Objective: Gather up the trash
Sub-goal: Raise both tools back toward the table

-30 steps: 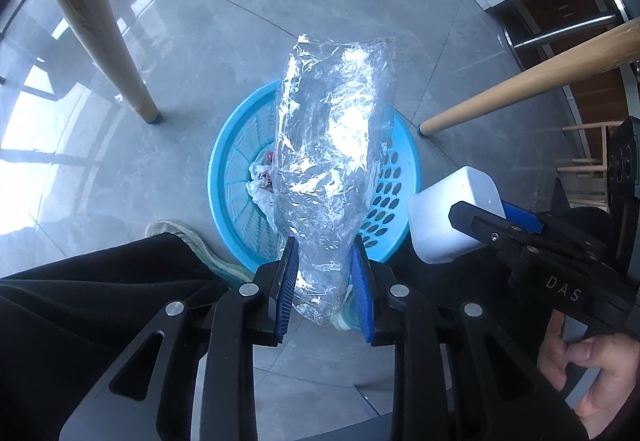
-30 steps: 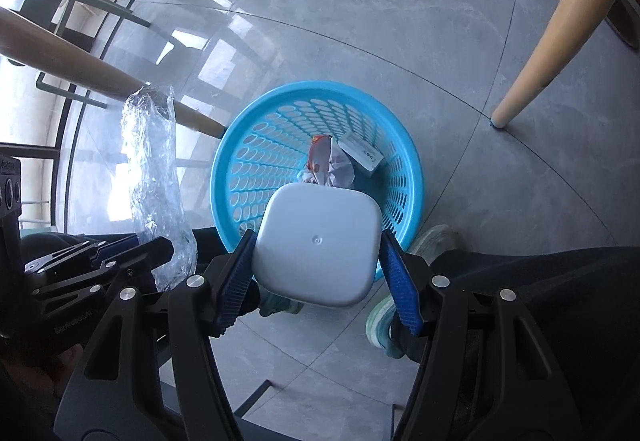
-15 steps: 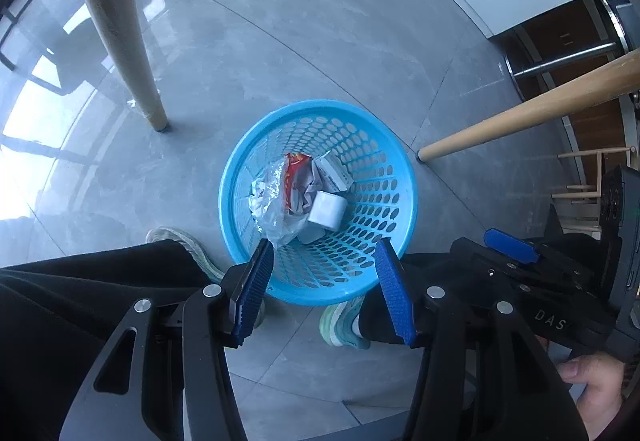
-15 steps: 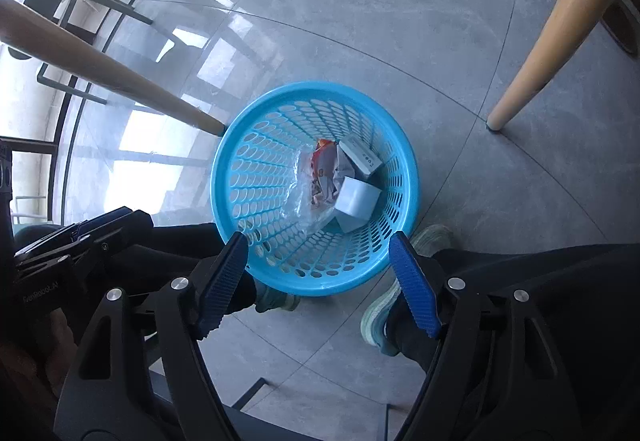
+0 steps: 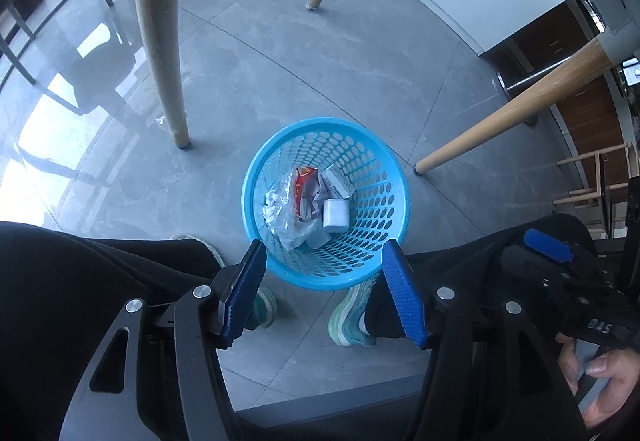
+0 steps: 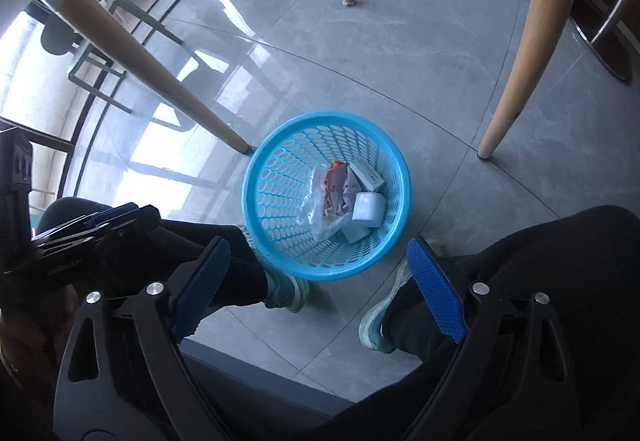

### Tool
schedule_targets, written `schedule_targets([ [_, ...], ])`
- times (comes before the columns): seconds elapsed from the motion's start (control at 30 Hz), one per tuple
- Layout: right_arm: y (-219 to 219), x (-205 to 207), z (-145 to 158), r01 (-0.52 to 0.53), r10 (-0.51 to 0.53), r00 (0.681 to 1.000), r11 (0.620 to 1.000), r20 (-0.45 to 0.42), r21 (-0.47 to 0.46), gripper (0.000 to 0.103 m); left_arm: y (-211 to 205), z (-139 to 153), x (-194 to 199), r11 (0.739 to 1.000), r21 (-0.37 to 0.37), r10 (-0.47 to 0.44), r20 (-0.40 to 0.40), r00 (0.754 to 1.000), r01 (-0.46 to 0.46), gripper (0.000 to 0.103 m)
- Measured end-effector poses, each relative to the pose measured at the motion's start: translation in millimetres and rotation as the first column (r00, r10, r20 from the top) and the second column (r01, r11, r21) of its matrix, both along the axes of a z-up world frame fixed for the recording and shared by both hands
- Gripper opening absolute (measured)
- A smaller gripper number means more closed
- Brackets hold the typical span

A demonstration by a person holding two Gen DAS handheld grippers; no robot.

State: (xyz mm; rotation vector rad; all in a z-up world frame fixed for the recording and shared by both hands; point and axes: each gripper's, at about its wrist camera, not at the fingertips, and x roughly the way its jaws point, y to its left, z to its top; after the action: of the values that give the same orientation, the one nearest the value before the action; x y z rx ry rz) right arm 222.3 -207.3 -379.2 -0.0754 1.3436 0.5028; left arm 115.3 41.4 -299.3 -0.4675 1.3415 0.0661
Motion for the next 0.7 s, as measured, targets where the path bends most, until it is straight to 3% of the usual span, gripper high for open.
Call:
schedule_targets([
  [0.4,-38,-44,52,-0.014,0.011,0.994,1.000,0.110,0.027,0.091,-8,40,-38,0.998,0.061,-0.031,0.091,0.995,0.025,0.065],
  [0.7,-64,-79,98,-0.061,0.039,0.975,0.994,0.219,0.093,0.091,-25,84,-75,0.981,0.167,-0.131,0.224,0.966,0.095,0.067],
])
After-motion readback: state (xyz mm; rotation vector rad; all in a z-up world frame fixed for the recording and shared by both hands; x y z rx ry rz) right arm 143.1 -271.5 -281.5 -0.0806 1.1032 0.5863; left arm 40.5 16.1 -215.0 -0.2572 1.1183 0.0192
